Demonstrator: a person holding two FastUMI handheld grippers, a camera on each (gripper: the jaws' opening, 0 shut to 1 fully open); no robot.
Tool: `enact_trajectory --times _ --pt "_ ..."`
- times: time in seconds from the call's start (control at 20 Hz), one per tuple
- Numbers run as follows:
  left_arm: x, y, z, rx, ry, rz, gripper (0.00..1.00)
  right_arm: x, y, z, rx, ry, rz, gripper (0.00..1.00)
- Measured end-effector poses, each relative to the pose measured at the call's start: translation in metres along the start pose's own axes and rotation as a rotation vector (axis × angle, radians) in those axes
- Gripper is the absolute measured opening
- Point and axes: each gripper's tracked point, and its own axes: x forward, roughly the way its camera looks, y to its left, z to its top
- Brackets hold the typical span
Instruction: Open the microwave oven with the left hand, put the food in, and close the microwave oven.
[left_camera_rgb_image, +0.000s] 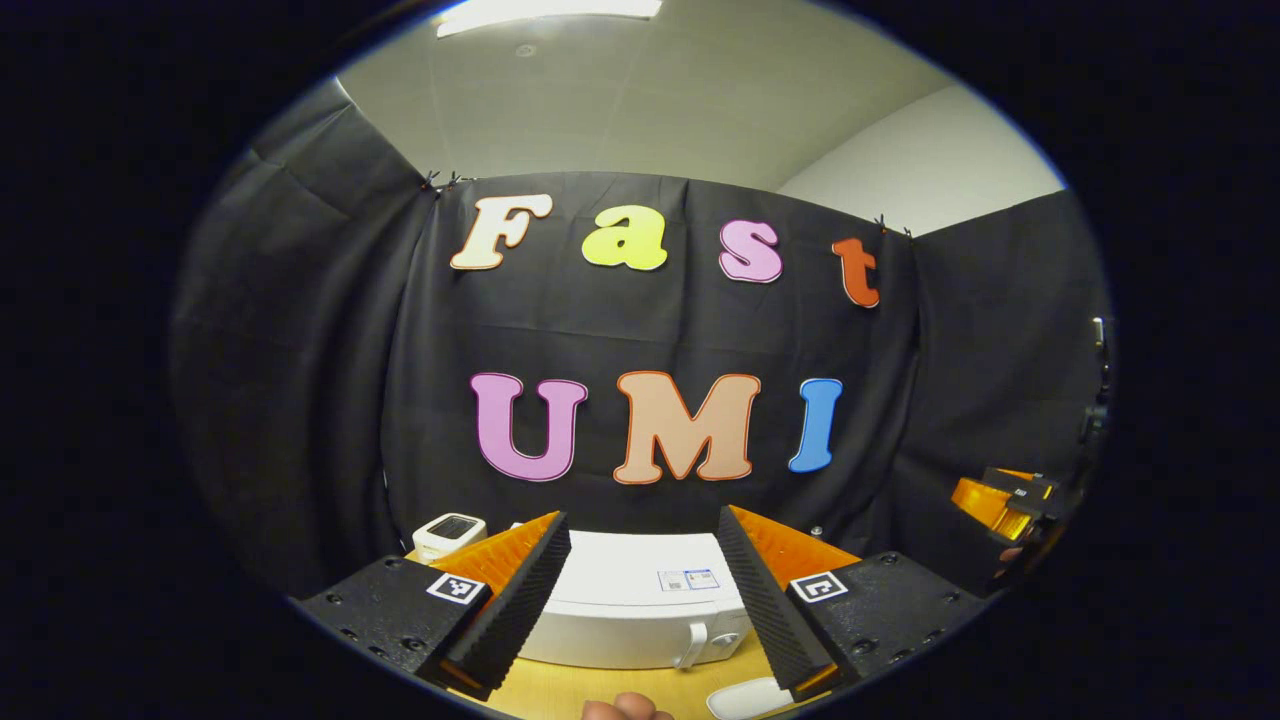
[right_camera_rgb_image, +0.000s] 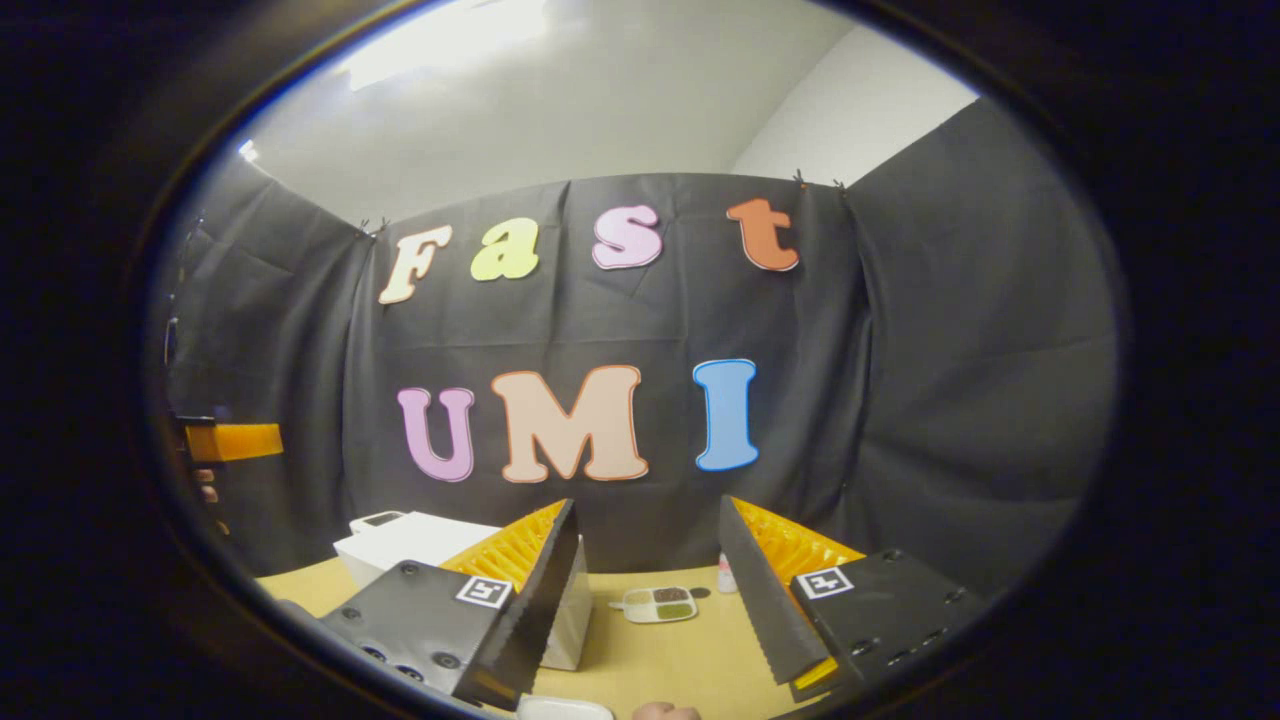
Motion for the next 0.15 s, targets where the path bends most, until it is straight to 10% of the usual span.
enact_trajectory --times 0.15 --pt "-0.0037 0.0082 0.0059 -0.003 -0.012 0.022 0.93 -0.0057 0.0011 -0.001 -0.006 0.002 0.001 0.77"
